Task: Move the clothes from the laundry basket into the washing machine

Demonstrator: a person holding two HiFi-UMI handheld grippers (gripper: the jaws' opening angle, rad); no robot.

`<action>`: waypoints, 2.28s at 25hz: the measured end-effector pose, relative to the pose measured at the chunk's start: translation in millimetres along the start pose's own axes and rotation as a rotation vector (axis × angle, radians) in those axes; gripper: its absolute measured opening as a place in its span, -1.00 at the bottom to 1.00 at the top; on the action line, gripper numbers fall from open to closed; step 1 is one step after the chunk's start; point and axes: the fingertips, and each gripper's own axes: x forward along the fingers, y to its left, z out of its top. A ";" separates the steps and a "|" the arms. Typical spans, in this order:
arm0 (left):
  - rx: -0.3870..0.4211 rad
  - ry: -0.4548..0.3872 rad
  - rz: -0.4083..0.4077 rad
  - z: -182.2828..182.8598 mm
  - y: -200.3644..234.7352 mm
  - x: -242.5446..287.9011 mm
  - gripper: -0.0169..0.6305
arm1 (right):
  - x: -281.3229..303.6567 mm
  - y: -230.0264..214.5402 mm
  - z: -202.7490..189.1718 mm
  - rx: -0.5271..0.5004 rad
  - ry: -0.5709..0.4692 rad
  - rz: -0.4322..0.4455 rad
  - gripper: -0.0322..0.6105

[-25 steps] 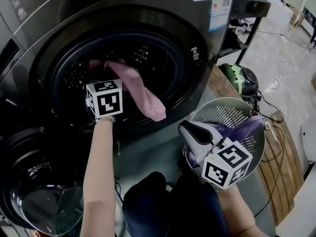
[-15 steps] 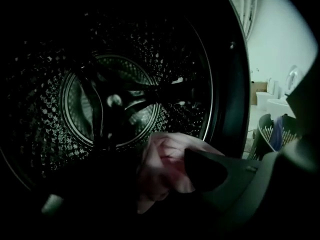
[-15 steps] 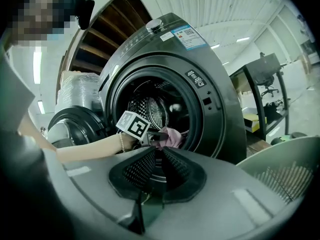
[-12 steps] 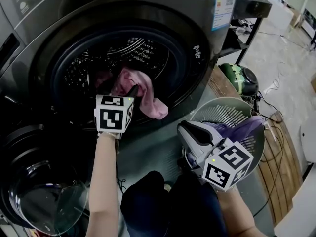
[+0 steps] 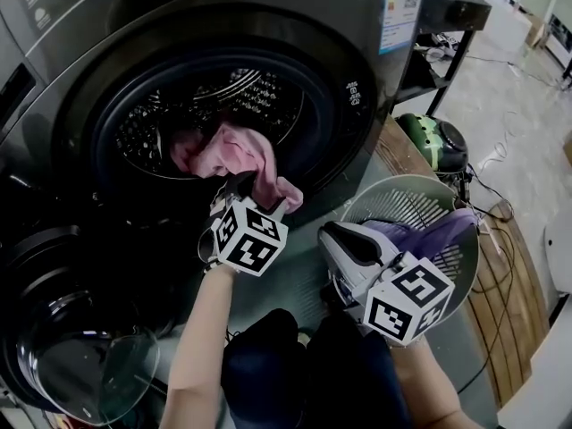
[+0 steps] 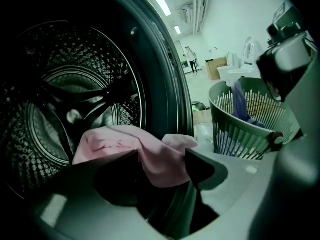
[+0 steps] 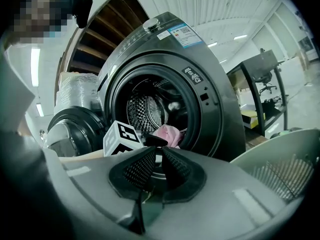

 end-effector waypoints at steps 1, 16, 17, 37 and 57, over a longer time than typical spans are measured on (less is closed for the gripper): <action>0.018 0.015 -0.006 -0.8 -0.8 3.2 -0.05 | 0.1 -1.5 -0.6 0.003 0.002 -0.003 -0.76; -0.172 -0.182 0.344 39.4 149.9 -35.7 -0.85 | -3.0 -9.5 11.8 -0.009 -0.011 -0.027 -0.76; -0.187 -0.190 0.403 42.0 165.3 -37.0 -0.85 | -3.2 -10.2 11.8 -0.010 -0.010 -0.030 -0.76; -0.314 -0.494 0.148 107.9 71.8 -56.9 -0.04 | -47.2 -93.3 9.7 -0.233 0.168 -0.195 -0.52; -0.094 -0.496 -0.277 138.3 -116.6 -72.7 -0.40 | -127.1 -257.3 -215.2 -0.790 1.385 -0.116 0.12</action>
